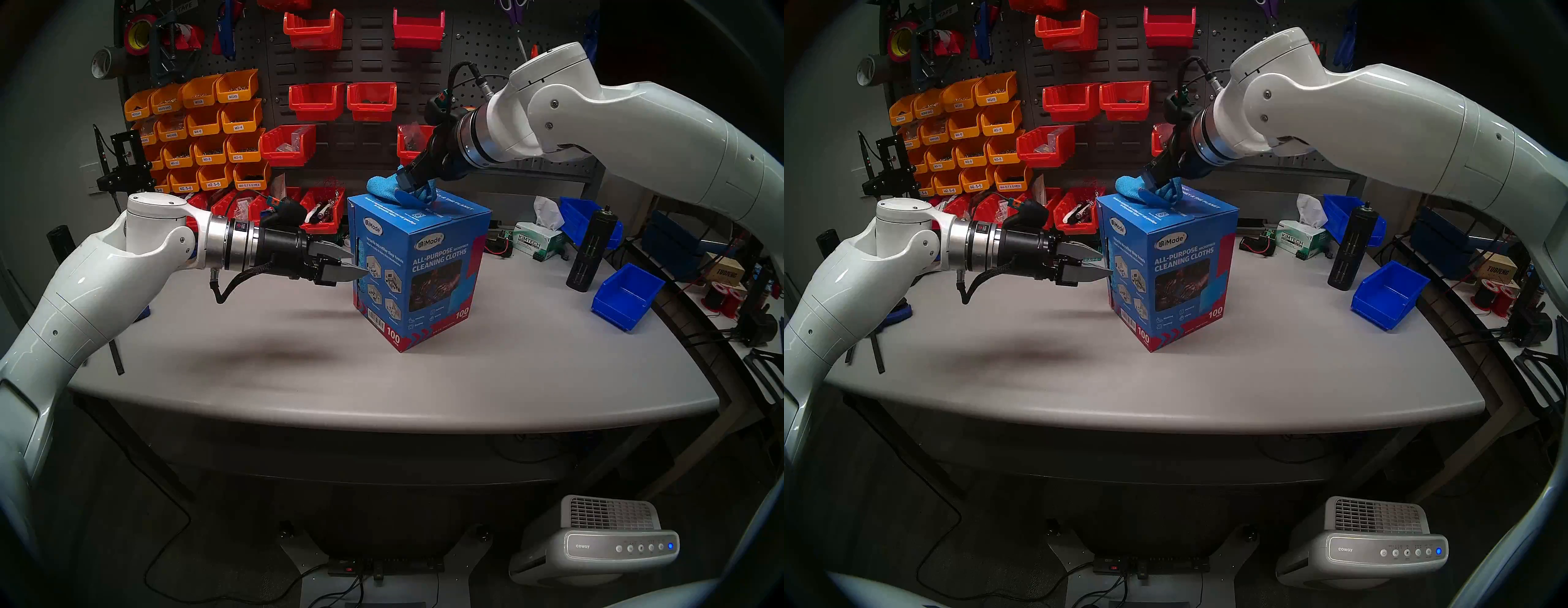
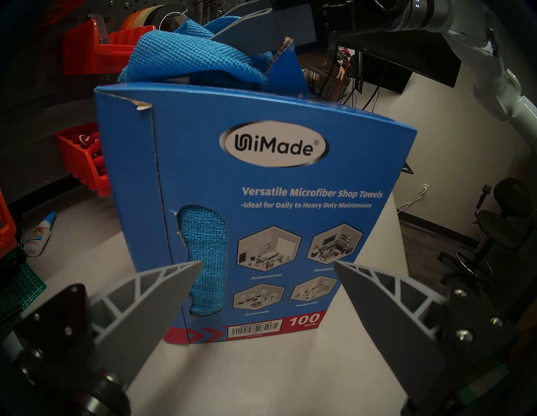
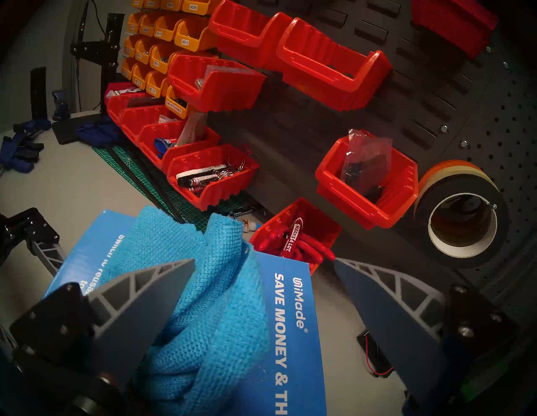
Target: Take out a shop towel
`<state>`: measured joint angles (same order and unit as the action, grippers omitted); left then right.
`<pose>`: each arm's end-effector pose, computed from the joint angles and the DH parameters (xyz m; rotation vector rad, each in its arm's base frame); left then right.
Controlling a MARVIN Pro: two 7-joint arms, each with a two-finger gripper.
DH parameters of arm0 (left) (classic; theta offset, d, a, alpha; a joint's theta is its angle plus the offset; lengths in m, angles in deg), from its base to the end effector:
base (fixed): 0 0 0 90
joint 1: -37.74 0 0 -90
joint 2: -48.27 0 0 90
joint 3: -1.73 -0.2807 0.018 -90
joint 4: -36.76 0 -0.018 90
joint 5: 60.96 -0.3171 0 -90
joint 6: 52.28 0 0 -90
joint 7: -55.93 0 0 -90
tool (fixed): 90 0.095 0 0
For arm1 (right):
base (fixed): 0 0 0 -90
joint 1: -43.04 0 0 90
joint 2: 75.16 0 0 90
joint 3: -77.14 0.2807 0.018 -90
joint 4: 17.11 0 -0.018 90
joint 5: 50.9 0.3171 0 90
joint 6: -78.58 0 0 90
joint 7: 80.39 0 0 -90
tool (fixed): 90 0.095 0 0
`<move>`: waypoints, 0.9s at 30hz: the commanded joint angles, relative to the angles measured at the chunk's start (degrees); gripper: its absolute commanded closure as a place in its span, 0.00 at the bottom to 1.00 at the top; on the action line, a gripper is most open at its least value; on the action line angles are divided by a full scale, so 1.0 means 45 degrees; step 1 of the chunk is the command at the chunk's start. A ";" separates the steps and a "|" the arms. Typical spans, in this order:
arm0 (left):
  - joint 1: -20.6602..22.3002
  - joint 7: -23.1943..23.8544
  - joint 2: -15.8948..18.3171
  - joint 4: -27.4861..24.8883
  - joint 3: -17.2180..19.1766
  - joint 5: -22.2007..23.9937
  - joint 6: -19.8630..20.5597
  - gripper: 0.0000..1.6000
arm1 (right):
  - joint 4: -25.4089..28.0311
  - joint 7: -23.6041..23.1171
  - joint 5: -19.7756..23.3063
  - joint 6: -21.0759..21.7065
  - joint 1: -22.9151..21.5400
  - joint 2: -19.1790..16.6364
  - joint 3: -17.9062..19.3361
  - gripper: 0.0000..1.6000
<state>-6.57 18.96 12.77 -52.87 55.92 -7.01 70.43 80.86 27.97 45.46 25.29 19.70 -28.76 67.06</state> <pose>0.4594 0.0469 -0.0710 1.8031 -1.0832 1.1513 0.4778 0.0998 0.0671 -2.4136 -1.0898 -1.6434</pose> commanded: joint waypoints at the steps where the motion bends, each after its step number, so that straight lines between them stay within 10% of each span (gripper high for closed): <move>1: 0.0351 -0.0013 0.0030 -0.0034 0.0321 0.0106 -0.0038 0.00 | 0.0034 0.0069 0.0029 -0.0173 -0.0352 -0.0028 0.0373 0.00; 5: 0.0351 -0.0013 0.0030 -0.0034 0.0321 0.0106 -0.0039 0.00 | 0.0054 0.0072 0.0021 -0.0199 -0.0356 -0.0035 0.0377 0.06; 8: 0.0351 -0.0013 0.0031 -0.0034 0.0320 0.0105 -0.0039 0.00 | 0.0059 0.0039 -0.0018 -0.0231 -0.0375 -0.0038 0.0384 0.89; 9: 0.0351 -0.0013 0.0031 -0.0034 0.0320 0.0105 -0.0039 0.00 | 0.0047 0.0033 -0.0029 -0.0241 -0.0377 -0.0030 0.0383 0.97; 27: 0.0350 -0.0011 0.0031 -0.0034 0.0318 0.0101 -0.0041 0.00 | -0.0109 -0.0417 -0.0821 -0.0728 -0.0477 0.0079 0.0289 1.00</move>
<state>-6.57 18.97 12.77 -52.87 55.92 -7.01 70.43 80.69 26.90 44.48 23.84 19.74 -28.75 66.87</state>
